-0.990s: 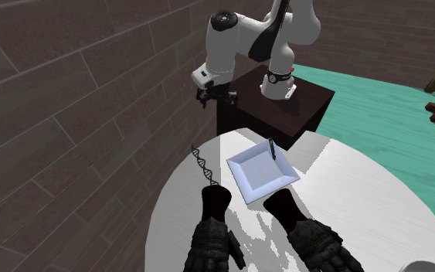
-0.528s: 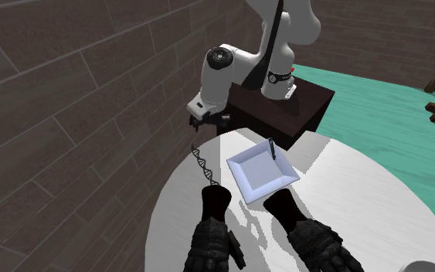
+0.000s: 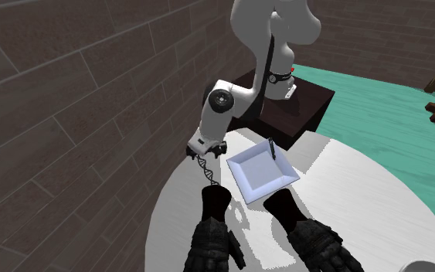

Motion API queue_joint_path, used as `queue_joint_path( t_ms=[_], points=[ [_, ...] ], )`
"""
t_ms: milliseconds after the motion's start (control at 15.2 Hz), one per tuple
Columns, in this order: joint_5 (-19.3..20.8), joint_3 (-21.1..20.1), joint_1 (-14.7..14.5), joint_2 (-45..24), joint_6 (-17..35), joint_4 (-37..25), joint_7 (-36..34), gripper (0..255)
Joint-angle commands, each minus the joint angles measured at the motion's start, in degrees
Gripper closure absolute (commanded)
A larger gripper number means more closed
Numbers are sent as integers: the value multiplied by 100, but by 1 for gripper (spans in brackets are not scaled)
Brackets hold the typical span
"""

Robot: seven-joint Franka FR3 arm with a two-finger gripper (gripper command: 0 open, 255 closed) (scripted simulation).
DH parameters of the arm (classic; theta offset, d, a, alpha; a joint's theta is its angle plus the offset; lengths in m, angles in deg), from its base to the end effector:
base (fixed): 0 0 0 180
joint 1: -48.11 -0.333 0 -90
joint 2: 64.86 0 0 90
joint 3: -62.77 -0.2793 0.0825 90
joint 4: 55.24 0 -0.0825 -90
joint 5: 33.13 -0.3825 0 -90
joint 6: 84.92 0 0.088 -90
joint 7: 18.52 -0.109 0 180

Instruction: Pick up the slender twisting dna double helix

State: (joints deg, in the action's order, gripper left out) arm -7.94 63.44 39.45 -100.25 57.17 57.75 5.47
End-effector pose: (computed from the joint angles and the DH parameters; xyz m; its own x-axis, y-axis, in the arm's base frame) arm 0.5694 0.0807 0.1124 0.6004 0.7656 -0.2313 0.7995 -0.5822 0.1480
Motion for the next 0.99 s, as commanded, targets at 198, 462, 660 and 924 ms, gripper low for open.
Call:
queue_joint_path(
  t_ms=[198, 462, 660, 924],
  points=[
    [187, 38, -92, -632, 171, -494, 81, 0],
    [234, 83, -119, -915, 325, -618, 2, 0],
    [251, 100, -131, -1029, 383, -672, -27, 0],
    [250, 99, -135, -1032, 382, -675, -31, 255]
  ],
)
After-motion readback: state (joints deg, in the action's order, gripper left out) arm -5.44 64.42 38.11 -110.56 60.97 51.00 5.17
